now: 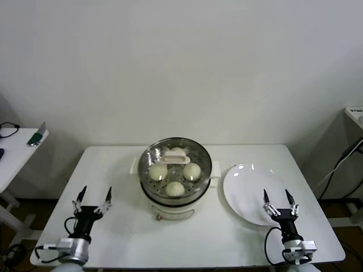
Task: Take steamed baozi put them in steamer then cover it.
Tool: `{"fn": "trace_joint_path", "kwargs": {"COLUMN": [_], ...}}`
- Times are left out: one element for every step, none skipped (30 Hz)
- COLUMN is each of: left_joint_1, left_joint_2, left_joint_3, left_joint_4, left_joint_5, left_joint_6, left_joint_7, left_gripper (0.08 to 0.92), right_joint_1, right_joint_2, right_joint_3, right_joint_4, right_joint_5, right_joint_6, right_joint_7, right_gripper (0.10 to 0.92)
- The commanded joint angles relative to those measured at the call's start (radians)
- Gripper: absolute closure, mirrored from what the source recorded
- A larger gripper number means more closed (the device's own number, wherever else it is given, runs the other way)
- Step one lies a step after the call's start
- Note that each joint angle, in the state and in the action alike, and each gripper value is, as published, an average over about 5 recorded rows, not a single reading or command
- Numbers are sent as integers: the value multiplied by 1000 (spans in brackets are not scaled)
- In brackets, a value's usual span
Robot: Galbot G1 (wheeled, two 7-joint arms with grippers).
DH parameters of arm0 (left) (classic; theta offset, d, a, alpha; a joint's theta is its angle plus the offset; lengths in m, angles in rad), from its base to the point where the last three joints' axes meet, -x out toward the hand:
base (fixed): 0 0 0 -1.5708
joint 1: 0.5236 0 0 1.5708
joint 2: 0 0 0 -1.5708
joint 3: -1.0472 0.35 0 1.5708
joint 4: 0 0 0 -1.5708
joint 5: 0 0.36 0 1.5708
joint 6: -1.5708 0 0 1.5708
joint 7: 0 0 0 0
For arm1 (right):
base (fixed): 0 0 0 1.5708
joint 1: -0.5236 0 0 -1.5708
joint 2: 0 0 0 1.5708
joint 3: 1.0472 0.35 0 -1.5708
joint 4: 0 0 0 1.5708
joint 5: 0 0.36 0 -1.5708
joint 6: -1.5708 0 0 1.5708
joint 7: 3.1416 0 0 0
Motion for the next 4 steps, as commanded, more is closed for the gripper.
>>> {"fn": "trace_joint_path", "kwargs": {"left_joint_1": [8, 7, 7, 7], "left_joint_2": [-4, -5, -5, -5], "left_joint_3": [-3, -3, -3, -3], "left_joint_4": [52, 51, 51, 51], "left_joint_5": [-43, -43, -43, -43], "left_joint_6": [-52, -52, -52, -52], "left_joint_7": [0, 1, 1, 1], "left_gripper": [177, 177, 177, 177], "right_joint_1": [-1, 0, 0, 0], "right_joint_2": [-2, -3, -3, -4], "right_joint_3": [-10, -12, -13, -14], "right_joint_4": [-1, -1, -1, -1], "right_joint_5": [11, 12, 13, 14], "right_joint_6": [2, 2, 2, 2], "right_joint_7": [1, 2, 2, 2], "right_gripper": [203, 203, 203, 203]}}
